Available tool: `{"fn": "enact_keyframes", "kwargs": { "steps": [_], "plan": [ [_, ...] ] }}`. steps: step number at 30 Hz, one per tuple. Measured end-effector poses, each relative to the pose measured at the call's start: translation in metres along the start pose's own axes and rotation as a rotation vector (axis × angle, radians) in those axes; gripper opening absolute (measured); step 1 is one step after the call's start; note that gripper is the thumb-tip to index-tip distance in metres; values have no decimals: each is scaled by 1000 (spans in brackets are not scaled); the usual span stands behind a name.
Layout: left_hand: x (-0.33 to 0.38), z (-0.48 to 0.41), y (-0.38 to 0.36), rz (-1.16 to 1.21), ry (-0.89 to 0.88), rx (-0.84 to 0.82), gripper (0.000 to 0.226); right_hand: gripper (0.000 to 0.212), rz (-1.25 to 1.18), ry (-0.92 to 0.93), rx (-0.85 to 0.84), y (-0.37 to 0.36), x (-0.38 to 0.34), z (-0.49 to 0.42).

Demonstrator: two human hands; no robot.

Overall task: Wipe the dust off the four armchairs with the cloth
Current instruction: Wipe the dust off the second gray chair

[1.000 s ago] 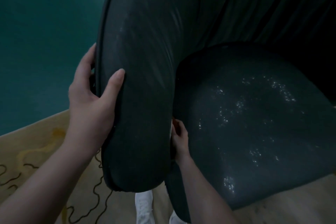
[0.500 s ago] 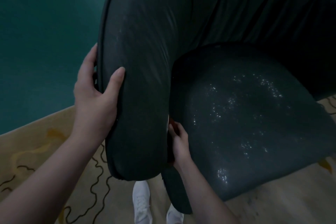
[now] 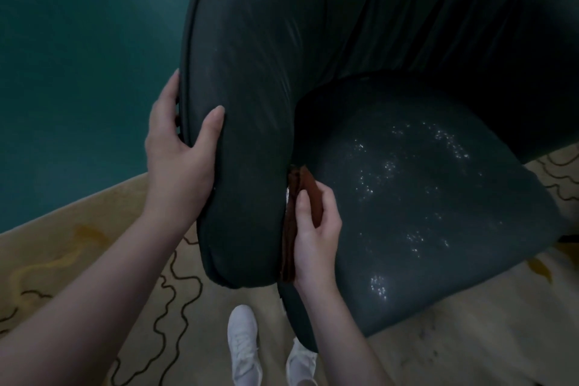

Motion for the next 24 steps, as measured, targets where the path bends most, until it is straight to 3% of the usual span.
{"fn": "enact_keyframes", "kwargs": {
  "steps": [4, 9, 12, 18, 20, 24],
  "plan": [
    [-1, 0, 0, 0, 2, 3, 64, 25, 105, 173, -28, -2, -15, 20],
    [-2, -1, 0, 14, 12, 6, 65, 28, 97, 105, 41, -12, -21, -5],
    [-2, -1, -1, 11, 14, 9, 65, 26, 173, 157, 51, -22, -33, -12],
    [2, 0, 1, -7, 20, -8, 63, 20, 362, 446, -142, -18, -48, 42],
    [4, 1, 2, -1, 35, -23, 64, 20, 350, 443, -157, -14, -54, 35],
    [4, 0, 3, 62, 75, -50, 63, 17, 273, 311, -5, -20, -63, 1]
  ]
}}
Point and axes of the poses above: each hand's wrist, its own z-axis away from the middle knuckle, its own y-axis out of the back of the hand, x = y × z, the point moved 2 cm from there along -z, towards the middle knuckle
